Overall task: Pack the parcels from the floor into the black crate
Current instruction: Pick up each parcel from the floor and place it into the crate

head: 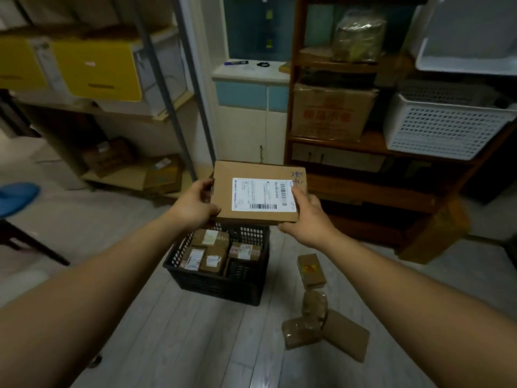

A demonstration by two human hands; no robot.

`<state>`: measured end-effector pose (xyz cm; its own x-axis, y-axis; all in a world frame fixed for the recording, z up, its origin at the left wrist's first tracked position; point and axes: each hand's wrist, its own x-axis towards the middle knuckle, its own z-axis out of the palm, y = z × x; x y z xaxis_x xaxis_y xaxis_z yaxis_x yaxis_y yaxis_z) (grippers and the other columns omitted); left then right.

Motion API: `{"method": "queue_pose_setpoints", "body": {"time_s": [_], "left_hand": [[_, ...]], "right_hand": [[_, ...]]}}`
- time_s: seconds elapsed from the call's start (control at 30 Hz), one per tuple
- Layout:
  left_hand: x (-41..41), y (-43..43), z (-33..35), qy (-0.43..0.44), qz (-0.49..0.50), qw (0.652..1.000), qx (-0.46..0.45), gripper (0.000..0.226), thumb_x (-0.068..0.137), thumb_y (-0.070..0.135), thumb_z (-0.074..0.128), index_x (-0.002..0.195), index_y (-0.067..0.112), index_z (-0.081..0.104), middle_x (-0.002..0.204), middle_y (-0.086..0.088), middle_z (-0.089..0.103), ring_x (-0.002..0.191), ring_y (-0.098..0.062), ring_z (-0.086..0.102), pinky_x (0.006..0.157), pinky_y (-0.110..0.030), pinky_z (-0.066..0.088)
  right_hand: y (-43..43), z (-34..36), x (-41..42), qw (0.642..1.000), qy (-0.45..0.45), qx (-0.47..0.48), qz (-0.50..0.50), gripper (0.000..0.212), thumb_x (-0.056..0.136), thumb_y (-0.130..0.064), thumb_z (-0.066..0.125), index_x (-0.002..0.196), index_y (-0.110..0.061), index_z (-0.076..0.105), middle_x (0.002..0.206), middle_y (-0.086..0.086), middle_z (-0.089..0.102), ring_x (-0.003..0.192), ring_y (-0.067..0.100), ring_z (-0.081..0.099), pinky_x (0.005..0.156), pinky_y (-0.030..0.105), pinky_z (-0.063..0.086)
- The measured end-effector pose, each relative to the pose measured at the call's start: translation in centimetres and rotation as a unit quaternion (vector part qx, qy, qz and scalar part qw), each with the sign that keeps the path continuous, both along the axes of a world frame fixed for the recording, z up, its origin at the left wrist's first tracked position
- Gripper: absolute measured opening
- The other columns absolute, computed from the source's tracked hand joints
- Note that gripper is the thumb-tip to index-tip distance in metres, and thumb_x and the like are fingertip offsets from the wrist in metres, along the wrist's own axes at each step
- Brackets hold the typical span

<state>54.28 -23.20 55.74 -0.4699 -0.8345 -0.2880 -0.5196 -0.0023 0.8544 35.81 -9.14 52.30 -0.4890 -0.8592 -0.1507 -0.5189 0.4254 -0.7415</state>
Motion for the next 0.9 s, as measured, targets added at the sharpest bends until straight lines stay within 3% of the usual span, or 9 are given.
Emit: {"method": "queue_pose_setpoints", "body": {"time_s": [0.1,0.27,0.53,0.77,0.9], "left_hand": [[1.9,-2.4,-0.6,-0.011,-0.024,0.999,-0.018,0.077,0.085,0.002,0.059,0.145,0.034,0.024,0.137,-0.007,0.048,0.110,-0.028,0.058,0.086,-0.047,0.055],[2.3,-6.3,-2.8,-0.057,-0.081,0.995,-0.006,0.088,0.080,0.008,0.068,0.150,0.024,0.017,0.144,-0.007,0.042,0.125,-0.026,0.049,0.103,-0.043,0.044],[0.0,-16.0,-8.7,-0.117,-0.082,0.990,0.010,0.093,0.077,0.007,0.072,0.150,0.025,0.016,0.145,-0.007,0.040,0.127,-0.027,0.046,0.101,-0.042,0.044],[-1.7,-23.3,-13.9,-0.162,-0.126,0.978,0.037,0.094,0.078,0.013,0.074,0.150,0.023,0.014,0.141,-0.008,0.044,0.122,-0.029,0.050,0.098,-0.040,0.046],[-3.4,-26.4,-18.5,-0.151,-0.183,0.971,0.032,0.086,0.081,0.020,0.073,0.148,0.021,0.020,0.142,-0.007,0.045,0.125,-0.022,0.047,0.097,-0.033,0.042]], "right_hand": [[-2.4,-0.5,1.9,1.000,0.013,0.016,-0.003,0.092,0.080,-0.021,0.073,0.149,-0.038,0.013,0.144,0.006,0.027,0.124,0.026,0.046,0.101,0.033,0.039],[-6.1,-1.9,1.9,0.998,0.029,0.049,0.007,0.089,0.078,-0.033,0.074,0.148,-0.036,0.020,0.142,0.006,0.031,0.125,0.026,0.044,0.103,0.034,0.038],[-16.3,-7.3,-0.6,0.996,-0.008,0.082,0.029,0.088,0.076,-0.040,0.075,0.147,-0.034,0.022,0.141,0.006,0.032,0.125,0.025,0.044,0.100,0.031,0.038],[-22.6,-12.4,-1.6,0.992,-0.024,0.120,0.009,0.091,0.071,-0.048,0.077,0.145,-0.031,0.027,0.137,0.007,0.036,0.124,0.028,0.045,0.100,0.038,0.043],[-25.0,-16.6,-1.9,0.987,-0.021,0.159,0.007,0.098,0.072,-0.048,0.076,0.148,-0.027,0.017,0.148,0.006,0.016,0.131,0.030,0.037,0.104,0.036,0.041]]}}
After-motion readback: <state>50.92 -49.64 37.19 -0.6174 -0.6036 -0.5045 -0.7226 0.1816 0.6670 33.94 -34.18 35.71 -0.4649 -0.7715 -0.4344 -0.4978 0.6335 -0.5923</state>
